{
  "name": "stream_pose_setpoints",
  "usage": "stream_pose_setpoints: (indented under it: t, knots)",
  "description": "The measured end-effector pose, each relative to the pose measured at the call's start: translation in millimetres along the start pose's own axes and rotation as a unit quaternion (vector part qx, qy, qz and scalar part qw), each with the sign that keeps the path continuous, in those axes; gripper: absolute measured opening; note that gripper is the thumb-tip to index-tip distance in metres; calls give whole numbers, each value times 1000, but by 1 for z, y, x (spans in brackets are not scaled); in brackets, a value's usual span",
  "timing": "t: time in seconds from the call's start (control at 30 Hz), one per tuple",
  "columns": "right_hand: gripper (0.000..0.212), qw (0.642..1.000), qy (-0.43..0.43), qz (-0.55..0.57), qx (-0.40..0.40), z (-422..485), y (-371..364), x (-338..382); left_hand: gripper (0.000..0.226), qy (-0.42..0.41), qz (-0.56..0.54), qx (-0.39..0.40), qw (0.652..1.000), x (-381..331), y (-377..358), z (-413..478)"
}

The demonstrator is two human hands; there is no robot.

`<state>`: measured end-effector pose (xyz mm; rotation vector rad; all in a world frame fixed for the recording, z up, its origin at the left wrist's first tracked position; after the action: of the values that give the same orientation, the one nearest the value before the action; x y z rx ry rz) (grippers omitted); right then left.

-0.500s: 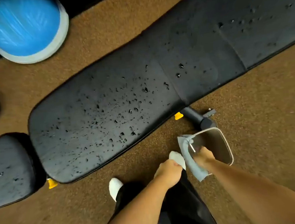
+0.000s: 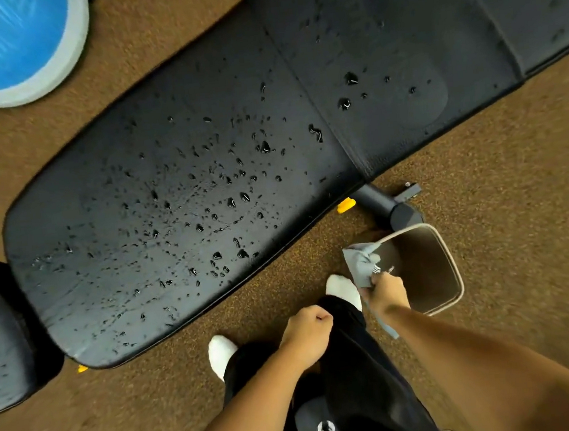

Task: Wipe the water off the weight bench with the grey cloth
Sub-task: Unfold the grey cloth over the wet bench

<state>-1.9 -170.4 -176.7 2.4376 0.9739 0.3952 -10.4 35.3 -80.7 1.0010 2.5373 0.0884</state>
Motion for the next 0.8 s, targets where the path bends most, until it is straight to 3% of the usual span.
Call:
stream_pose_setpoints:
  t: [0.1, 0.2, 0.3, 0.37, 0.43, 0.5, 0.6, 0.73, 0.8]
  knots:
    - [16, 999, 4, 35, -6, -22, 14, 8, 26, -1, -5, 1, 1000, 0, 6, -7]
    - [10, 984, -10, 173, 38, -65, 38, 24, 24, -7, -18, -1, 1000, -10, 16, -30]
    - [11, 914, -7, 375, 156, -122, 67, 46, 27, -6, -71, -5, 997, -31, 26, -68]
    - [24, 863, 24, 450, 229, -163, 93, 63, 37, -8, -142, -29, 989, -51, 38, -99]
    - [38, 847, 72, 457, 261, -205, 124, 81, 59, -7, -232, -60, 971, -73, 54, -135]
    - [38, 846, 116, 446, 269, -241, 151, 98, 70, -39, -311, -70, 947, -94, 72, -170]
    - [22, 865, 188, 401, 237, -285, 194, 130, 58, -125, -386, -90, 910, -128, 108, -221]
    - [18, 875, 289, 337, 194, -346, 254, 170, 21, -210, -305, -189, 910, -171, 151, -291]
    - [22, 870, 310, 330, 194, -367, 272, 183, 25, -232, -301, -226, 897, -185, 166, -313]
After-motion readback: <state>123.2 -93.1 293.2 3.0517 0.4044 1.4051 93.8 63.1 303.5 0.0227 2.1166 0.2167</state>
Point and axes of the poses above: each hand's wrist, its own z-axis towards the middle knuckle, its own y-axis out of the back of the hand, x = y × z, the point moved 3 cm from there along z, towards the middle knuckle, and after that the axes turned 5 degrees about -y, right-handed, at the moved point
